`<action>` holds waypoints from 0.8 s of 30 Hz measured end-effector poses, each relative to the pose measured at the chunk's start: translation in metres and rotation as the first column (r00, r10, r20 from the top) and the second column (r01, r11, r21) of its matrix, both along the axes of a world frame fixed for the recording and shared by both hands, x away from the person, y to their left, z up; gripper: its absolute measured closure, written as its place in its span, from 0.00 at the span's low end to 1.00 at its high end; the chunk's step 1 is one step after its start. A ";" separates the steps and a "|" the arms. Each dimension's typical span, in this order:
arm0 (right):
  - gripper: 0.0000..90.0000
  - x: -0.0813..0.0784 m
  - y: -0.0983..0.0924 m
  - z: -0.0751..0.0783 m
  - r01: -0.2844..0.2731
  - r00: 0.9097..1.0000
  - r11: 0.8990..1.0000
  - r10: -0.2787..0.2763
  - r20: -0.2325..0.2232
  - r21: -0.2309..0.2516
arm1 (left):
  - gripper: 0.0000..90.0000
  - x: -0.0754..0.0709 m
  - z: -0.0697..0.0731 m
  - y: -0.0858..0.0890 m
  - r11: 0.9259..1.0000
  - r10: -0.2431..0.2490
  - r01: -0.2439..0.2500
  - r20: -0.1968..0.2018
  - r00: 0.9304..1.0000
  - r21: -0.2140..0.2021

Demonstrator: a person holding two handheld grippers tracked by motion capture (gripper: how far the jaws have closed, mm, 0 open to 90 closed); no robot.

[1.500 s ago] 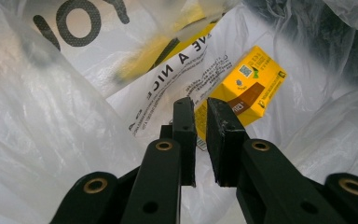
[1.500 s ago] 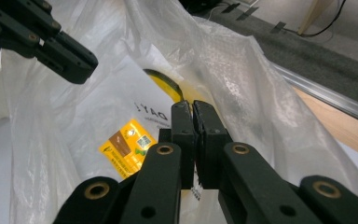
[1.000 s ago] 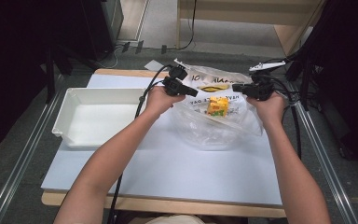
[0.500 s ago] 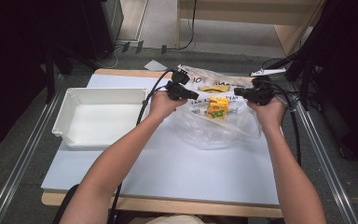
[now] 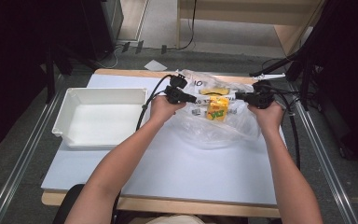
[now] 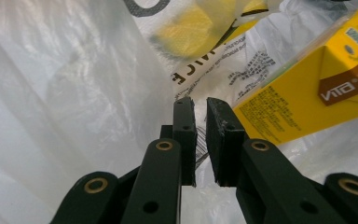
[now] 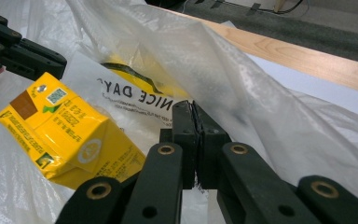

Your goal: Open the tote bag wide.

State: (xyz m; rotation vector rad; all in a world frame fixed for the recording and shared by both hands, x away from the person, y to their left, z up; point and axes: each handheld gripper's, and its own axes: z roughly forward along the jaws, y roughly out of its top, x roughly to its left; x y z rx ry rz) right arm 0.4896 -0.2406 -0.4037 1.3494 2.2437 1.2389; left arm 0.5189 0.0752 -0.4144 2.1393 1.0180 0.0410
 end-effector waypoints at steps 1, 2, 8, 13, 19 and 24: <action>0.99 0.000 -0.001 -0.002 0.003 1.000 1.000 -0.003 -0.003 0.002 | 0.92 0.001 -0.001 0.000 1.000 0.001 -0.001 -0.006 1.000 0.003; 0.99 0.001 -0.001 -0.003 0.004 1.000 1.000 -0.004 -0.003 0.004 | 0.92 0.001 -0.002 0.000 1.000 0.003 -0.003 -0.007 1.000 0.005; 0.99 0.003 -0.002 -0.009 0.008 1.000 1.000 -0.008 -0.013 -0.002 | 0.91 0.003 -0.006 -0.001 1.000 0.008 -0.008 0.007 1.000 0.019; 0.99 0.005 -0.003 -0.016 0.015 1.000 1.000 -0.015 -0.021 0.001 | 0.92 0.005 -0.012 0.001 1.000 0.020 -0.020 -0.002 1.000 0.024; 0.99 0.006 -0.004 -0.025 0.027 0.999 1.000 -0.027 -0.037 0.008 | 0.92 0.006 -0.023 0.006 0.999 0.051 -0.051 -0.018 0.999 -0.005; 0.99 0.007 -0.005 -0.032 0.030 0.998 1.000 -0.030 -0.048 0.008 | 0.91 0.006 -0.030 0.009 0.998 0.058 -0.058 -0.032 0.998 0.010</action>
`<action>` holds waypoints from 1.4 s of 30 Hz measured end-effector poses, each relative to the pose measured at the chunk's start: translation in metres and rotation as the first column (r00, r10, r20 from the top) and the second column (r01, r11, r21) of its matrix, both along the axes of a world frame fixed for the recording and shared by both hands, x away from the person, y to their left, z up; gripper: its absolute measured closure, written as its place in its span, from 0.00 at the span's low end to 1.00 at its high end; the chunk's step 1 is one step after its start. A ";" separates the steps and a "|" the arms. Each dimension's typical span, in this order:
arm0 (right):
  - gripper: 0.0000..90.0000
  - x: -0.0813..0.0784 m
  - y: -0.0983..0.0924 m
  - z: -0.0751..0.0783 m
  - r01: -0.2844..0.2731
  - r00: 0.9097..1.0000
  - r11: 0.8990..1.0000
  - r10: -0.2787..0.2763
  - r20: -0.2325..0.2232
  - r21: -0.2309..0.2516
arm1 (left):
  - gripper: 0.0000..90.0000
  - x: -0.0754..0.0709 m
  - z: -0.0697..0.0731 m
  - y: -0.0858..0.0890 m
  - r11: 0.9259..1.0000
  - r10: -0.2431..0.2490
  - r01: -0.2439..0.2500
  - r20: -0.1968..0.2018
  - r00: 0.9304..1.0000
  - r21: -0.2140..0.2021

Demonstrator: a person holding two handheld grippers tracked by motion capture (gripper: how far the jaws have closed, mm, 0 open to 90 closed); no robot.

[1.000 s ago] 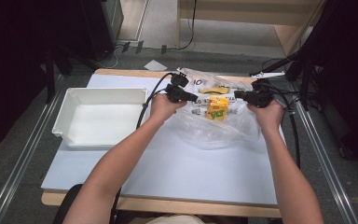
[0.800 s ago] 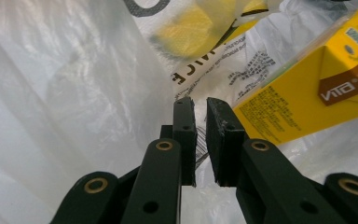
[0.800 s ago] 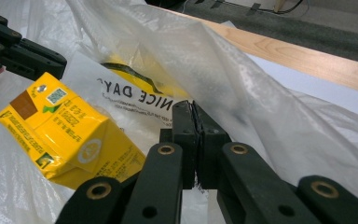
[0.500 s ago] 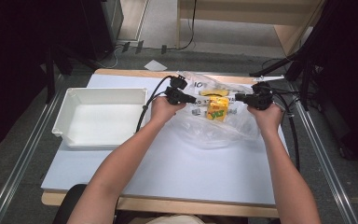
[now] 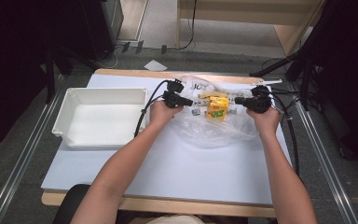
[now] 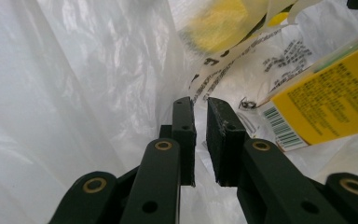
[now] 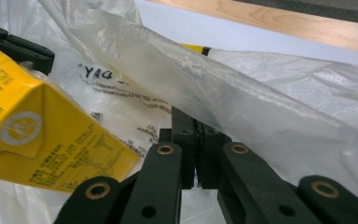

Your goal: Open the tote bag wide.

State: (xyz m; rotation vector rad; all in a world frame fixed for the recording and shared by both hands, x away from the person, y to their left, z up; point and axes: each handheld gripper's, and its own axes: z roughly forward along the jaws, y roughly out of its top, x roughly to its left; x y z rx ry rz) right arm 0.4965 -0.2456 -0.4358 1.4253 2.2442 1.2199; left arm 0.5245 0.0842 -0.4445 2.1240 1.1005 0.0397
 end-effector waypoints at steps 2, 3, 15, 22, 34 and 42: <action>0.99 0.000 0.000 -0.003 0.002 1.000 1.000 -0.002 -0.005 -0.001 | 0.91 0.000 -0.001 0.001 1.000 -0.003 0.003 0.004 1.000 0.012; 0.99 0.000 0.000 -0.005 0.006 1.000 1.000 -0.006 -0.010 -0.008 | 0.91 0.000 -0.001 0.001 1.000 0.000 0.000 0.003 1.000 0.010; 0.99 0.000 -0.013 -0.022 0.041 0.998 0.999 -0.041 -0.038 -0.003 | 0.90 0.001 -0.011 0.008 0.999 0.038 -0.038 -0.019 0.999 0.014; 0.99 -0.003 -0.021 -0.031 0.057 0.997 0.998 -0.058 -0.056 -0.016 | 0.90 0.002 -0.013 0.010 0.997 0.060 -0.059 -0.008 0.998 0.045; 1.00 -0.012 -0.039 -0.043 0.108 0.991 0.993 -0.112 -0.077 -0.049 | 0.90 0.006 -0.016 0.016 0.991 0.129 -0.128 -0.016 0.992 0.048; 1.00 -0.018 -0.054 -0.045 0.146 0.986 0.985 -0.153 -0.072 -0.093 | 0.92 0.010 -0.019 0.025 0.984 0.174 -0.176 -0.079 0.982 -0.020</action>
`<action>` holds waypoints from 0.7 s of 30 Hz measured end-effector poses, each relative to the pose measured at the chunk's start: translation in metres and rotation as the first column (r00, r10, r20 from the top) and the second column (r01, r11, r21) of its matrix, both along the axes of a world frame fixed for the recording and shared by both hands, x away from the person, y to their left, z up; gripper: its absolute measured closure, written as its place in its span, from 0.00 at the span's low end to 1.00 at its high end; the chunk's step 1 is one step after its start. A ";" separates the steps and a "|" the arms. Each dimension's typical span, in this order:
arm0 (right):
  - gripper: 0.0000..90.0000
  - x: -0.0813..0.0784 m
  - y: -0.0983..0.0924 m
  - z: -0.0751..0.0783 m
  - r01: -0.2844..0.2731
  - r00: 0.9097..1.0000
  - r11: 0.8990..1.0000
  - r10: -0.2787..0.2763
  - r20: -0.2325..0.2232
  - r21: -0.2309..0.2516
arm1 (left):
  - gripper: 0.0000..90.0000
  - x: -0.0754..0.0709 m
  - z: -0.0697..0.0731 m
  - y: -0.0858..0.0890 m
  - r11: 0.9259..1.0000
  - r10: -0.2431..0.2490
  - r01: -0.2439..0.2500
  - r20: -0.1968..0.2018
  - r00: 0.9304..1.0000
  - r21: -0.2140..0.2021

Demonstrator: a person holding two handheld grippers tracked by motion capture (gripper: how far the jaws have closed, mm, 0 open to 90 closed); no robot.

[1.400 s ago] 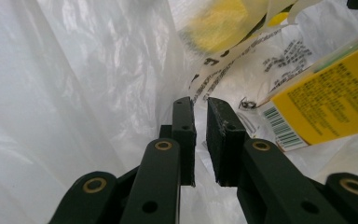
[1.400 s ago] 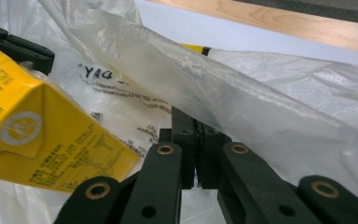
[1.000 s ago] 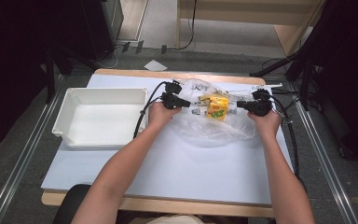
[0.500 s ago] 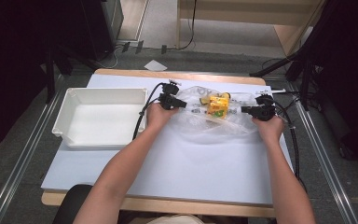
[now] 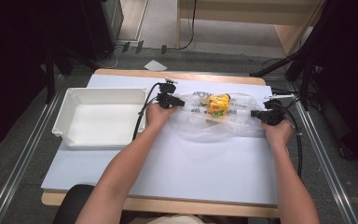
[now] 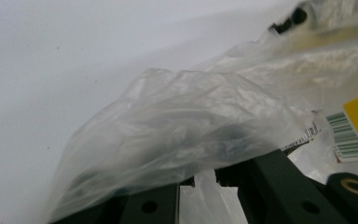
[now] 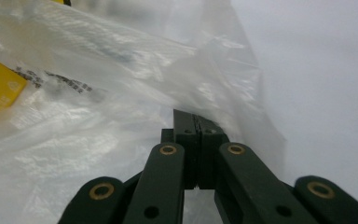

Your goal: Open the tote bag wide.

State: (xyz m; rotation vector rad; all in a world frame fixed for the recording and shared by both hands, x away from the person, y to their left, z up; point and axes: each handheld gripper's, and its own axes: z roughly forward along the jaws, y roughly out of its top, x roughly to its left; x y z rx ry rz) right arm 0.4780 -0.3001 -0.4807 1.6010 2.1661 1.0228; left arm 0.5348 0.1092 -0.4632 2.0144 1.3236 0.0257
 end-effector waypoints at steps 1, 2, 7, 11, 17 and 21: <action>1.00 -0.001 -0.002 0.000 0.008 1.000 1.000 -0.007 0.005 -0.012 | 0.92 0.000 0.000 0.001 1.000 0.008 -0.008 0.000 1.000 0.000; 1.00 -0.002 -0.003 0.000 0.009 1.000 1.000 -0.009 0.007 -0.017 | 0.93 0.000 0.000 0.001 1.000 0.009 -0.009 0.006 1.000 0.007; 1.00 -0.005 -0.011 -0.001 0.050 0.999 0.999 -0.050 -0.006 0.012 | 0.93 -0.002 0.000 -0.003 0.999 0.000 -0.002 0.039 0.999 0.036; 1.00 -0.008 -0.012 -0.002 0.051 0.999 0.999 -0.051 0.010 0.014 | 0.93 -0.002 0.000 -0.004 0.999 -0.006 0.004 0.047 0.999 0.046; 1.00 -0.010 -0.014 -0.003 0.073 0.997 0.997 -0.073 0.025 0.001 | 0.96 -0.004 0.001 -0.008 0.991 0.053 -0.065 0.103 0.993 0.116; 1.00 -0.013 -0.019 -0.004 0.102 0.994 0.995 -0.102 0.032 -0.005 | 0.97 -0.003 0.001 -0.008 0.986 0.075 -0.092 0.124 0.989 0.138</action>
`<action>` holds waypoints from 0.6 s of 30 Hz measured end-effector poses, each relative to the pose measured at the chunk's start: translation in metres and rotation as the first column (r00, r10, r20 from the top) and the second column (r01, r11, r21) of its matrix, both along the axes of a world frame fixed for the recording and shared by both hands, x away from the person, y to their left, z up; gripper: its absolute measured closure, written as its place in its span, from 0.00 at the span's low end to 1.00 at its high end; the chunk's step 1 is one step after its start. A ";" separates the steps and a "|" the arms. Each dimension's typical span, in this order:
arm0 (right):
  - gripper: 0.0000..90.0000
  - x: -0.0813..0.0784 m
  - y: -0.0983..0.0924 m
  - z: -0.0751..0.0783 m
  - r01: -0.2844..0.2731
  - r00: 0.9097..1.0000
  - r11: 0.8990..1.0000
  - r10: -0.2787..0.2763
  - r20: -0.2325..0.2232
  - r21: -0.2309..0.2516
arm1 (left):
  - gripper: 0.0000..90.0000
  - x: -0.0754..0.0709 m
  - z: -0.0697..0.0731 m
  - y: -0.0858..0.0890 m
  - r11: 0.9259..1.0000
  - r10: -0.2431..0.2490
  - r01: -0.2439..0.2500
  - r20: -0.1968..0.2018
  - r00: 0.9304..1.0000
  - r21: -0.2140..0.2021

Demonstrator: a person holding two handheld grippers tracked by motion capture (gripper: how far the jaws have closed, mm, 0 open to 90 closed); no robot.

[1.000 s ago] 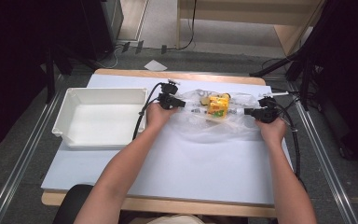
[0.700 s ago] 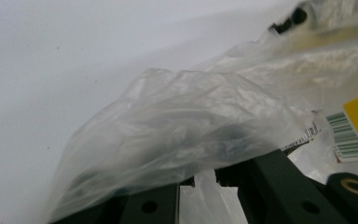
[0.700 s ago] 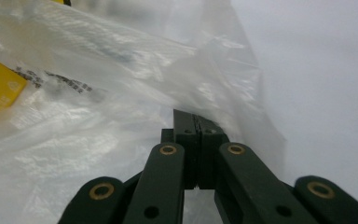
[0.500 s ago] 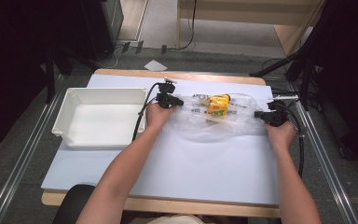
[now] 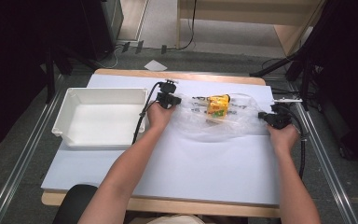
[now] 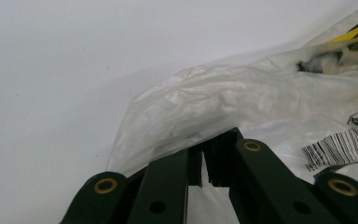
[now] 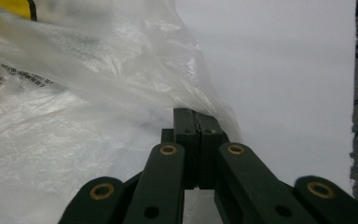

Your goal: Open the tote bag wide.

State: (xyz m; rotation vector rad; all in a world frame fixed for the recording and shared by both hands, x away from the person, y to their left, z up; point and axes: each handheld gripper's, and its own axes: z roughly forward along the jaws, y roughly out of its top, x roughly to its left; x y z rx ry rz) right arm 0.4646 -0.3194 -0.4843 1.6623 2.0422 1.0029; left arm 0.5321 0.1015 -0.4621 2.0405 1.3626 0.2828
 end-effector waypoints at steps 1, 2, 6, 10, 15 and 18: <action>1.00 -0.001 -0.002 0.000 0.004 1.000 1.000 -0.004 0.001 0.005 | 0.98 0.001 0.000 0.001 1.000 0.007 -0.007 -0.001 1.000 -0.011; 1.00 -0.001 -0.003 0.000 0.010 1.000 1.000 -0.010 0.001 0.004 | 0.98 0.001 -0.001 0.002 1.000 0.011 -0.011 -0.001 1.000 -0.010; 1.00 -0.004 -0.010 0.000 0.029 1.000 0.999 -0.029 -0.007 0.012 | 1.00 0.003 -0.001 0.003 0.999 0.032 -0.032 0.006 0.999 -0.014; 1.00 -0.005 -0.012 0.000 0.031 1.000 1.000 -0.031 -0.005 -0.003 | 1.00 0.003 -0.001 0.003 0.999 0.042 -0.042 0.012 0.999 -0.006; 1.00 -0.006 -0.013 0.000 0.037 0.999 0.999 -0.037 -0.006 -0.007 | 1.00 0.004 -0.001 0.006 0.999 0.053 -0.053 0.005 0.999 -0.006; 1.00 -0.007 -0.016 0.000 0.043 0.999 0.999 -0.043 -0.006 -0.004 | 1.00 0.003 -0.001 0.006 0.999 0.052 -0.052 0.006 0.999 0.001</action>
